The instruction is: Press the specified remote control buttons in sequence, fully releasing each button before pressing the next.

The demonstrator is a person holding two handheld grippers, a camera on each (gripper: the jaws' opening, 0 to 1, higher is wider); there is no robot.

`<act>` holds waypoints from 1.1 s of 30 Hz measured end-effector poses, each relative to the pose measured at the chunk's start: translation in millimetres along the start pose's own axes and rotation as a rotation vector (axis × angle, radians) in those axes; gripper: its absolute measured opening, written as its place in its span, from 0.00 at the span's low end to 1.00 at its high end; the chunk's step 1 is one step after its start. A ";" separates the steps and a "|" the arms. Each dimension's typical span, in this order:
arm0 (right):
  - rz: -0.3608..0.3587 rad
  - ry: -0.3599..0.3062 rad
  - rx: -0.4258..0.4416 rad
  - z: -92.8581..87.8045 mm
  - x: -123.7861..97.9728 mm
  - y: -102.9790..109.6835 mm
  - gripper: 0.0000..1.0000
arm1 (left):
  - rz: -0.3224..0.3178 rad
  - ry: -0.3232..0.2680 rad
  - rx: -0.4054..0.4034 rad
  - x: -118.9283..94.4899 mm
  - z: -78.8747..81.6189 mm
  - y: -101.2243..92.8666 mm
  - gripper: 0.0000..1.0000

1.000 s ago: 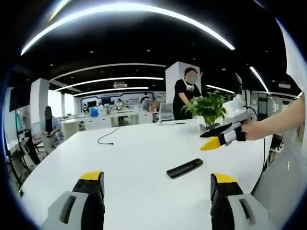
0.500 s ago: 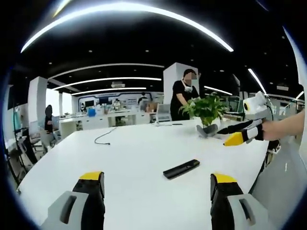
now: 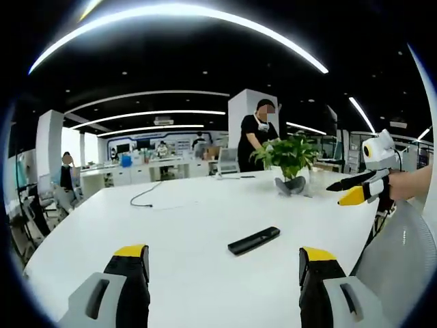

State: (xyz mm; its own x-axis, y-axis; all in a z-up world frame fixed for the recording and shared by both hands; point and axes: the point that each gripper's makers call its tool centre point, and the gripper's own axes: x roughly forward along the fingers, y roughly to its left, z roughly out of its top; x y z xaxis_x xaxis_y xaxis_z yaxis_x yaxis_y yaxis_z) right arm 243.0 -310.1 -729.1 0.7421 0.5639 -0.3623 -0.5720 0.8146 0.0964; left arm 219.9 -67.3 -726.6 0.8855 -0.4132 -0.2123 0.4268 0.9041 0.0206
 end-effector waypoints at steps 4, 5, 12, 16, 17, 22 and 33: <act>-0.031 -0.018 0.029 -3.4 -12.0 -3.6 0.99 | 0.002 -0.003 0.000 -0.2 0.7 0.1 0.94; -0.041 -0.019 0.035 -5.7 -14.6 -4.8 0.99 | 0.002 -0.003 0.000 -0.3 0.7 0.2 0.94; -0.069 -0.023 0.040 -8.5 -18.5 -10.7 0.99 | -0.002 0.006 0.001 0.1 -0.8 -1.2 0.94; -0.069 -0.004 0.022 -12.8 -17.6 -11.8 0.99 | 0.005 0.013 0.005 0.3 -1.8 -0.2 0.94; -0.065 -0.001 0.019 -13.6 -17.5 -11.3 0.99 | 0.008 0.013 0.007 0.2 -1.7 0.2 0.94; -0.036 -0.005 0.017 -12.7 -17.6 -6.2 0.99 | 0.023 0.025 0.013 0.3 -3.8 2.1 0.94; 0.011 0.006 -0.012 -17.3 -17.8 -0.4 0.99 | 0.070 0.032 0.039 -1.0 -4.2 8.2 0.94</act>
State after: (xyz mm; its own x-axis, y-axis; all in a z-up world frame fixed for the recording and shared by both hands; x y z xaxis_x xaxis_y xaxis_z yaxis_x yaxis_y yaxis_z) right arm 224.0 -322.8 -738.7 0.7339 0.5717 -0.3669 -0.5841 0.8068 0.0887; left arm 221.7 -59.0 -730.3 0.9074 -0.3448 -0.2403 0.3713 0.9256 0.0739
